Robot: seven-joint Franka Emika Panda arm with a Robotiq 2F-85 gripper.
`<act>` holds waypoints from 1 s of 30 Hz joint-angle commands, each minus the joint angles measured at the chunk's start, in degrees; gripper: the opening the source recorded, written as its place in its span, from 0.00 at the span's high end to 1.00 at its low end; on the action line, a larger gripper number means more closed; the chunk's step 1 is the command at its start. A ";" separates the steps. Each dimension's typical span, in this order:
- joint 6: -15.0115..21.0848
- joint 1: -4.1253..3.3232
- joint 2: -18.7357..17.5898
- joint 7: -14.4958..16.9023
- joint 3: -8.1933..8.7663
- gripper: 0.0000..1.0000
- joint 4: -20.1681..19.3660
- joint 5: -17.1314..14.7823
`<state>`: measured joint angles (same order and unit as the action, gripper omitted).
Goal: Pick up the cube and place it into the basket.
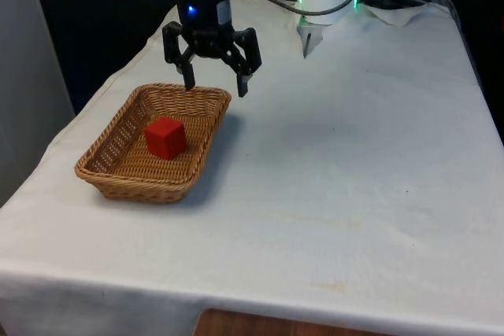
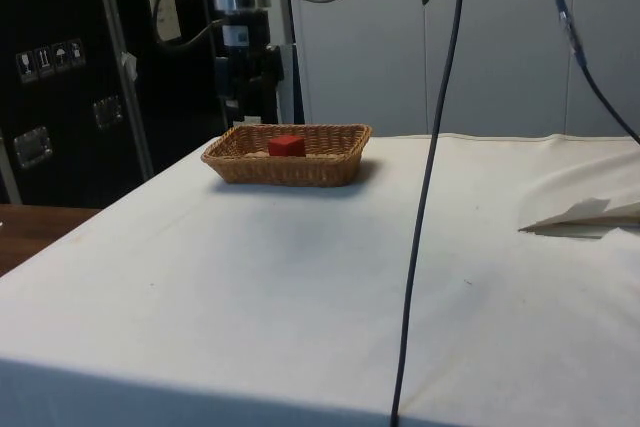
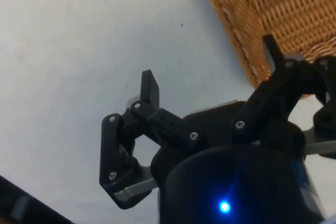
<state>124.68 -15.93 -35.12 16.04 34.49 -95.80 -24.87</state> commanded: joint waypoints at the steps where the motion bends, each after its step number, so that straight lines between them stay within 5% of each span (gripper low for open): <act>1: 0.00 0.00 0.29 0.00 -0.17 0.00 -0.17 0.23; 2: 0.34 -0.52 1.09 0.11 -0.23 0.00 -1.09 0.74; 8: 0.34 -0.57 2.41 0.11 -1.49 0.00 -2.06 2.01; 9: 0.00 -0.06 1.89 0.06 -1.72 0.00 -1.38 1.78; 10: 0.34 -0.57 2.58 0.11 -1.72 0.00 -2.18 2.18; 19: -0.17 -0.11 3.04 0.06 -3.50 0.00 -1.89 3.21; 20: -0.17 -0.57 3.61 0.00 -3.44 0.00 -2.41 3.67; 29: -0.52 -0.11 3.55 0.11 -4.98 0.00 -1.89 4.30; 30: -0.40 -0.52 4.13 0.17 -5.10 0.00 -2.52 4.76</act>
<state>124.10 -16.04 -31.51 16.16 29.34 -97.69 -20.45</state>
